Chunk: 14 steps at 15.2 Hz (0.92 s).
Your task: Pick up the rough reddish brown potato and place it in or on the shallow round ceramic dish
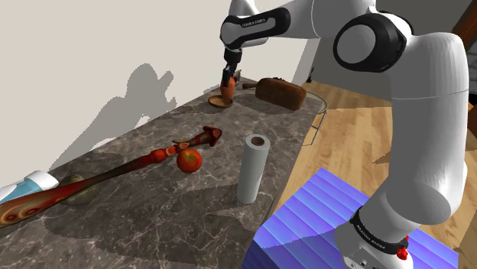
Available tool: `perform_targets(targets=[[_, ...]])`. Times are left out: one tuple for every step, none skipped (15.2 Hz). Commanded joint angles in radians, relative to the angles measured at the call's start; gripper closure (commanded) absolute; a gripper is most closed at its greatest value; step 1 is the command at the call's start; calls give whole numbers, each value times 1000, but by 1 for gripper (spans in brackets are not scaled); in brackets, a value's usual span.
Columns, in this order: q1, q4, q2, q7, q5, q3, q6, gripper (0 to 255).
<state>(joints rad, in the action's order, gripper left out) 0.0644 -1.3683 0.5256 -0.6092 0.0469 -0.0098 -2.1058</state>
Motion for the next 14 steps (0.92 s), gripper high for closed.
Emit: perform_targets(targets=[[-1, -23, 4, 2, 1, 0, -27, 255], [-1, -32, 7, 2, 1, 0, -39, 255], [-1, -40, 10, 3, 1, 0, -51, 255], [-1, -49, 13, 4, 2, 0, -62, 255], [-1, -56, 17, 4, 2, 0, -74, 255], [-1, -64, 21, 5, 2, -1, -85, 255], [-1, -72, 25, 5, 2, -1, -96, 255], [-1, -79, 29, 6, 3, -1, -108, 255], [-1, -85, 33, 6, 3, -1, -119, 255], [-1, -88, 35, 7, 3, -1, -123, 255], [-1, -89, 35, 7, 3, -1, -124, 255], [-1, -88, 35, 7, 3, -1, -124, 255], [-1, -88, 35, 7, 3, -1, -124, 255], [-1, -88, 35, 7, 3, -1, -123, 255]])
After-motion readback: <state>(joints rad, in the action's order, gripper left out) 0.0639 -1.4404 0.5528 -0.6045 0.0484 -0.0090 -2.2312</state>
